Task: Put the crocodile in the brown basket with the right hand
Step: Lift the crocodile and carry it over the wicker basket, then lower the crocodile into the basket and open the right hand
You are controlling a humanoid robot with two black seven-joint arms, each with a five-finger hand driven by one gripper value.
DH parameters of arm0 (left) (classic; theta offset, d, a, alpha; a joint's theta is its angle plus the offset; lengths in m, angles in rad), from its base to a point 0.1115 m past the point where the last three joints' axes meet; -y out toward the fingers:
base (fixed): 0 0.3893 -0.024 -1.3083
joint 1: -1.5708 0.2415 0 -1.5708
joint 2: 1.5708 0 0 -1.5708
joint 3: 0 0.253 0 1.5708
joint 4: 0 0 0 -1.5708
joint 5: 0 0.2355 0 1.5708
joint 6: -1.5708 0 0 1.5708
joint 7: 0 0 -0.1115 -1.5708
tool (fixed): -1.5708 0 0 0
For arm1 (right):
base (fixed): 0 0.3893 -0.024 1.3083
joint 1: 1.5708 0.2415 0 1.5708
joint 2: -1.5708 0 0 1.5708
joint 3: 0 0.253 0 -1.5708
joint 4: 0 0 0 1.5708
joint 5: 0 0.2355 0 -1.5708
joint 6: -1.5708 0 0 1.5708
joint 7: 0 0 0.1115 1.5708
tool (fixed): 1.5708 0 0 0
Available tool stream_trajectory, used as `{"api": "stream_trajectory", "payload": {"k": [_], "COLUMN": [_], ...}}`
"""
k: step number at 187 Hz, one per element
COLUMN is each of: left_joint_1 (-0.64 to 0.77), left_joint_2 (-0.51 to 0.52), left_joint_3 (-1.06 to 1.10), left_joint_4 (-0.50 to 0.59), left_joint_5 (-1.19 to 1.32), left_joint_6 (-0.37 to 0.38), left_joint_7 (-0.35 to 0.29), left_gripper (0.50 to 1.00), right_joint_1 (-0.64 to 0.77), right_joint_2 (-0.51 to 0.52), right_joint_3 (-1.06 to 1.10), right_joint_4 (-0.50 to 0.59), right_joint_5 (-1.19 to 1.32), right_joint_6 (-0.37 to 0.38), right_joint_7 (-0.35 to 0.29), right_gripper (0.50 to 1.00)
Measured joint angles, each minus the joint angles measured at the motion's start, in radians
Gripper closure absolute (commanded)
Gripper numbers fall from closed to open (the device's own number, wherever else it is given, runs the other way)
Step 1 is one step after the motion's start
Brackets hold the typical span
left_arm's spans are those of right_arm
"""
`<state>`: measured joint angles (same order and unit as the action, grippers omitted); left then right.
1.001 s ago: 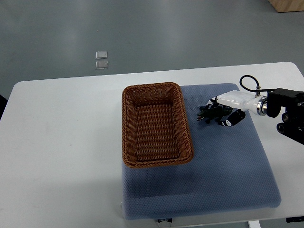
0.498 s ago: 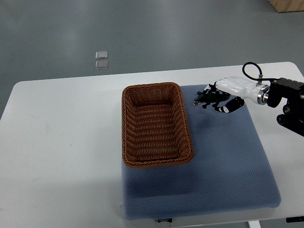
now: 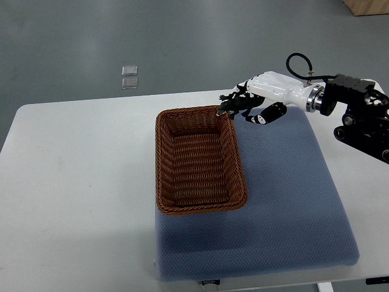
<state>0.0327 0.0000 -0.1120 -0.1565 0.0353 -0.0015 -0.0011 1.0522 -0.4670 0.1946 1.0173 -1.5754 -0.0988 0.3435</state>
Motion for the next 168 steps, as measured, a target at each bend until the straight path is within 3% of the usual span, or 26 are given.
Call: {"api": "stream_trajectory", "payload": {"k": [68,81,107,120,144,168], "left_joint_1": [0.000,0.000,0.000,0.000,0.000,0.000], "left_joint_2": [0.000,0.000,0.000,0.000,0.000,0.000], "left_joint_3": [0.000,0.000,0.000,0.000,0.000,0.000], "left_joint_4": [0.000,0.000,0.000,0.000,0.000,0.000], "left_joint_5": [0.000,0.000,0.000,0.000,0.000,0.000], "left_joint_6": [0.000,0.000,0.000,0.000,0.000,0.000], "left_joint_7": [0.000,0.000,0.000,0.000,0.000,0.000], "left_gripper": [0.500,0.500,0.500,0.500,0.500,0.500], "right_joint_1": [-0.005,-0.008,-0.013,-0.020,-0.039,-0.055], "right_joint_2": [0.168,0.177,0.181,0.182,0.181,0.177], "right_joint_3": [-0.016,-0.026,-0.044,-0.045,-0.045,-0.036], "right_joint_4": [-0.016,-0.018,-0.026,-0.030,-0.038,-0.048], "right_joint_5": [-0.013,-0.015,-0.015,-0.015,-0.014,-0.014], "right_joint_6": [-0.001,-0.001,-0.001,-0.004,-0.025,-0.035], "right_joint_7": [-0.002,-0.003,-0.002,-0.002,-0.001,-0.001], "right_gripper": [0.991,0.944,0.767,0.709,0.638,0.619]}}
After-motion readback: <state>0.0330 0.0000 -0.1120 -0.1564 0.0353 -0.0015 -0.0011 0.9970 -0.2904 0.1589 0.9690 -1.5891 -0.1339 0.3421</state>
